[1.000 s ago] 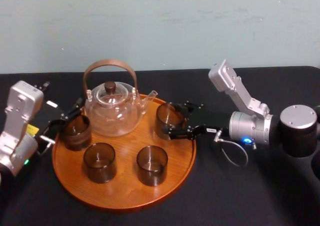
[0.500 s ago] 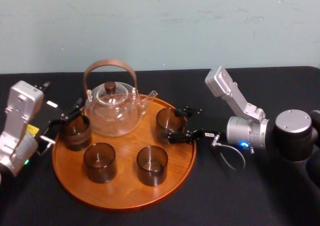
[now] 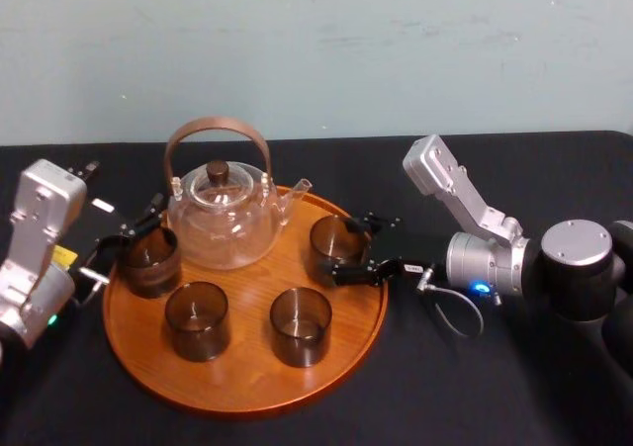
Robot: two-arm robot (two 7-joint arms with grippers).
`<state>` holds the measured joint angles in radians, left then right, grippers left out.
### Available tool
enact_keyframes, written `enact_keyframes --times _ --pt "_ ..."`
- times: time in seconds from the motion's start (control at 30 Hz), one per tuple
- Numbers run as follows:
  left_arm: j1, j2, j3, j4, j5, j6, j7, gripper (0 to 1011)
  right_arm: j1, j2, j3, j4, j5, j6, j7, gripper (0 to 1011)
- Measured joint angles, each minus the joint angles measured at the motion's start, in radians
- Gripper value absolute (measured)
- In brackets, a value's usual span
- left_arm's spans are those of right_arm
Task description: Pick up the glass from the table and place it on the tray.
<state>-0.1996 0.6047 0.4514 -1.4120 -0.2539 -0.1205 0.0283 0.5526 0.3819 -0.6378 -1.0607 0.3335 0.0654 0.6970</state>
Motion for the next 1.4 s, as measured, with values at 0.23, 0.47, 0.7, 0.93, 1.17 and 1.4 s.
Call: enact_keyframes --times 0.23,0.47,0.7,0.93,1.17,1.4 --pt "0.000 0.000 0.000 0.000 0.000 0.000 0.000 1001 0.000 0.000 0.001 0.000 0.001 0.000 0.001 900" --pt "0.000 0.000 0.000 0.000 0.000 0.000 0.000 1001 -0.001 0.001 0.001 0.000 0.003 0.001 0.002 991" --pt "0.000 0.000 0.000 0.000 0.000 0.000 0.000 1001 -0.001 0.000 0.001 0.000 0.004 0.001 0.002 1002" --pt "0.000 0.000 0.000 0.000 0.000 0.000 0.000 1001 -0.001 0.001 0.001 0.000 0.005 0.002 0.003 1002" --pt "0.000 0.000 0.000 0.000 0.000 0.000 0.000 1001 -0.001 0.001 0.001 0.000 0.005 0.002 0.003 1002" --pt "0.000 0.000 0.000 0.000 0.000 0.000 0.000 1002 -0.049 0.049 0.029 -0.083 0.043 0.011 0.022 1002"
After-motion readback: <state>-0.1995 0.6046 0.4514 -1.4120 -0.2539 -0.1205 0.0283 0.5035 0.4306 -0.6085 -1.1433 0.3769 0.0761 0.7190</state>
